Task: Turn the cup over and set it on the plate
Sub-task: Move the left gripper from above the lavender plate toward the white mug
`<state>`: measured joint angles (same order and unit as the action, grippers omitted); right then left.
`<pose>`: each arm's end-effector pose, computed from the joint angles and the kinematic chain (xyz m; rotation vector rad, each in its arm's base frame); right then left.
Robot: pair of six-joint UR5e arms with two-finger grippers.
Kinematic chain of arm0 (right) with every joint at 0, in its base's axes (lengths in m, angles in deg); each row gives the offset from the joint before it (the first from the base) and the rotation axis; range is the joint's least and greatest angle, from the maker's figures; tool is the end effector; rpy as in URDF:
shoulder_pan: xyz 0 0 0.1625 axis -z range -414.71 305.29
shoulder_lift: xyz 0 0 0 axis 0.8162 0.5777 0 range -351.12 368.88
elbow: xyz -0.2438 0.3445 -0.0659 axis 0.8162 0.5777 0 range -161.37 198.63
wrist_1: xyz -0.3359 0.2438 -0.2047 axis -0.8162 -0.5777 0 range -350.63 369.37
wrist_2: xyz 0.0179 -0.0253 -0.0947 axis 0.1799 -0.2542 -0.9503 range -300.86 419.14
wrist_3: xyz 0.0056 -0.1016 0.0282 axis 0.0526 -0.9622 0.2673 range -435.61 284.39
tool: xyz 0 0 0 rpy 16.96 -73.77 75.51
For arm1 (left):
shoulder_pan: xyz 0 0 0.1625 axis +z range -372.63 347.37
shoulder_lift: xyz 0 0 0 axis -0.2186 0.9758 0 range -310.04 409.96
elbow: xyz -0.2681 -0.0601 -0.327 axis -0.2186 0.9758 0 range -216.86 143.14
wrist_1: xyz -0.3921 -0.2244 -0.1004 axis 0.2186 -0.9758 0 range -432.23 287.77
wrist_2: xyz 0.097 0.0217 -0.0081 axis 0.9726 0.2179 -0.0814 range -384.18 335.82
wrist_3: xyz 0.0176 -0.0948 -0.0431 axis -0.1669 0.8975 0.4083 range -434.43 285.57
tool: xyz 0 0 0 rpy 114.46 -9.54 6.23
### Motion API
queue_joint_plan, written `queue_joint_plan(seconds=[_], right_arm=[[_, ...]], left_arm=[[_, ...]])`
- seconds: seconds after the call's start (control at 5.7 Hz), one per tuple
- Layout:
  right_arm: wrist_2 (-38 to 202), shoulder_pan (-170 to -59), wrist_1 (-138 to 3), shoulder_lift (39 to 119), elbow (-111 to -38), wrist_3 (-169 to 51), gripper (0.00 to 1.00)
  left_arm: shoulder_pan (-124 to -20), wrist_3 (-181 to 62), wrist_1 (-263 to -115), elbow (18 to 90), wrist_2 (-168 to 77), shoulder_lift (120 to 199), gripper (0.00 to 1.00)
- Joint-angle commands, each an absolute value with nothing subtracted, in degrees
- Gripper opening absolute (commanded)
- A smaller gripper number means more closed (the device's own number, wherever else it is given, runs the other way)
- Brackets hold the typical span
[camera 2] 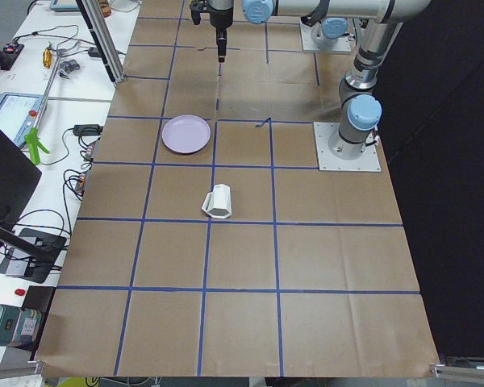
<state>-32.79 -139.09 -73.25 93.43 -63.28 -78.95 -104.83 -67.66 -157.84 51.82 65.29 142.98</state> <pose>0.0729 -0.5838 0.4948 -0.0596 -3.1111 -0.1325 -0.1561 -0.5644 0.4750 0.1242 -3.1253 0.0722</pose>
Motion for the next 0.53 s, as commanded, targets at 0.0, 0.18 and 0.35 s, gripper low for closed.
queue_joint_plan(seconds=[0.0, 0.18, 0.35], right_arm=[[-32.79, -139.09, -73.25, 93.43, -63.28, -78.95, 1.0], [-32.79, -139.09, -73.25, 93.43, -63.28, -78.95, 1.0], [-32.79, -139.09, -73.25, 93.43, -63.28, -78.95, 1.0]], left_arm=[[-104.74, -67.4, -157.92, 51.73, 65.38, 142.25, 0.99], [-104.74, -66.7, -158.71, 51.82, 65.38, 141.11, 1.0], [-104.91, -66.69, -159.93, 51.82, 65.38, 141.28, 1.0]])
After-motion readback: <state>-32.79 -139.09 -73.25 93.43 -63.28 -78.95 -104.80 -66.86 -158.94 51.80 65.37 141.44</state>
